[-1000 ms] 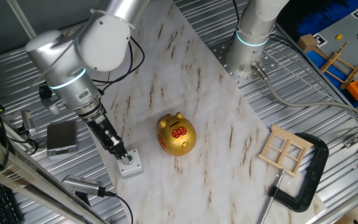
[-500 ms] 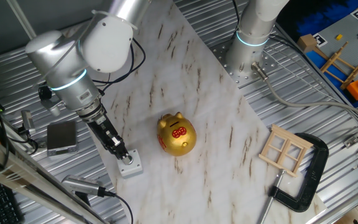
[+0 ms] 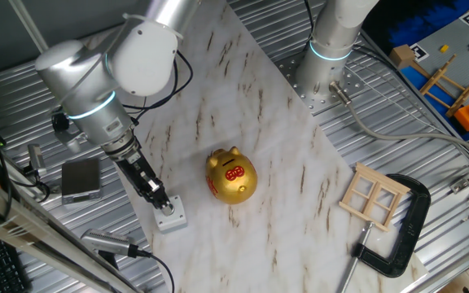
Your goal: Drop coins into a piggy bank
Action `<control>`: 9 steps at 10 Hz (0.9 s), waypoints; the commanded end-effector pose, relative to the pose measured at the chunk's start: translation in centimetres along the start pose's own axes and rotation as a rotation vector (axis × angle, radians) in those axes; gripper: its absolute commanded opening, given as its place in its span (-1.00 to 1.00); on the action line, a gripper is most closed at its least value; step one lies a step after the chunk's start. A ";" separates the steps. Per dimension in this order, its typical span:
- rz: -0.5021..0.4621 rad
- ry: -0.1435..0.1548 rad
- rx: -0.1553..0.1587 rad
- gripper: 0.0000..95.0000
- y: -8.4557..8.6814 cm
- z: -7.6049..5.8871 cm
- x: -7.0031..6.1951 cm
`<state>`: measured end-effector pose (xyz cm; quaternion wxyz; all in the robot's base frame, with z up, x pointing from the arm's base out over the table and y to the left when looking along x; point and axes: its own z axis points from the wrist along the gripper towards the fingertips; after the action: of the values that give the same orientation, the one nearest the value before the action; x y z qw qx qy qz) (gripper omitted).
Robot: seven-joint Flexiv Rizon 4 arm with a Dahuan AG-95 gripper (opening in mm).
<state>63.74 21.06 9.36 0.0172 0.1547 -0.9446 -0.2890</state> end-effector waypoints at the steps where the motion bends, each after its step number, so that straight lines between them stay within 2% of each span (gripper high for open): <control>1: -0.013 0.005 0.017 -0.20 -0.1 0.0 0.1; 4: -0.027 0.009 0.035 -0.20 -0.1 0.1 0.1; 7: -0.056 0.029 0.091 -0.20 -0.1 0.1 0.1; 9: -0.067 0.036 0.108 -0.20 -0.1 0.1 0.1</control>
<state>63.60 21.07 9.22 0.0155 0.1921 -0.9527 -0.2351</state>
